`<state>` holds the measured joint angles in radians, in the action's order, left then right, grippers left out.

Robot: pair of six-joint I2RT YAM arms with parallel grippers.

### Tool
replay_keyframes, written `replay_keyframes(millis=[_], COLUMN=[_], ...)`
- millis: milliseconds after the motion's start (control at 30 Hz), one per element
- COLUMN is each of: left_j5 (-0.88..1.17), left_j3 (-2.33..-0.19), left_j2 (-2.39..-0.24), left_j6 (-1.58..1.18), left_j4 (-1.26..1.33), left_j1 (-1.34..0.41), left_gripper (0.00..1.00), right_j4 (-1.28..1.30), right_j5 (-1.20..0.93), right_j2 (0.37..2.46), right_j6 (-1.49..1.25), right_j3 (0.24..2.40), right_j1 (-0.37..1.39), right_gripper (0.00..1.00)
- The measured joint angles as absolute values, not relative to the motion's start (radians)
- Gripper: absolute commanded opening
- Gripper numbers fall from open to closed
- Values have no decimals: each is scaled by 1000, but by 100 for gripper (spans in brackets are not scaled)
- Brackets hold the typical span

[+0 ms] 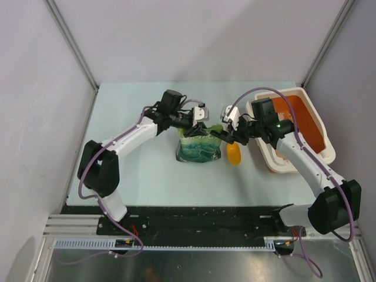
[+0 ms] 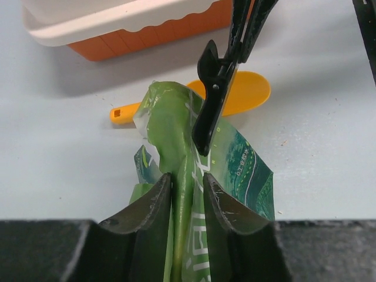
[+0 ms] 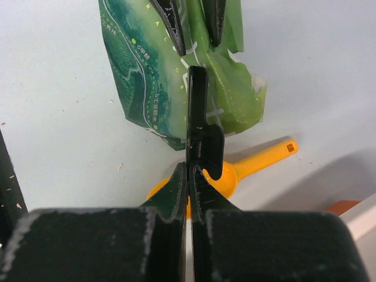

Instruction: Fill the litter box with clean litter

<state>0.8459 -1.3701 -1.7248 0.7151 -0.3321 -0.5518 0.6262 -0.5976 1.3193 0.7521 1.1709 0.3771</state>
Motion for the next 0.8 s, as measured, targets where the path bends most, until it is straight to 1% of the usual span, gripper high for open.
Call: replay_keyframes(millis=[133,167,233,333,367,400,467,533,633,800], left_j5=[850,851,859,871,875,878,895,914,929,931], left_j3=[-1379,-1380,-1384,-1386,-1391,-1396,-1406,-1412,-1414,-1416], left_j2=[-1729,-1729,-1733,-1740,-1744,-1748,-1757,-1763,-1768,-1771], left_j6=[706,703,690,677,671,664,645,628,624,619], left_j4=[-334,-335,-338,-340,-340,-343,-343,-345,-346,-346], left_j1=[-552,-552,-551,-548,-546,-545,-543,-543,-543,-543], left_gripper=[26,22,20,29,38,41,45,46,46,35], right_j4=[607,603,595,586,580,574,558,544,533,513], right_j5=[-580,-577,-568,-552,-546,-542,-537,-536,-537,-554], right_j2=[1326,1330,1336,1345,1349,1354,1364,1371,1377,1378], right_j6=[752,752,752,742,735,730,717,707,691,650], right_j3=[1171,1171,1171,1171,1171,1171,1171,1171,1171,1171], right_j1=[393,399,409,417,417,417,417,417,419,412], right_gripper=[0,0,0,0,0,0,0,0,0,0])
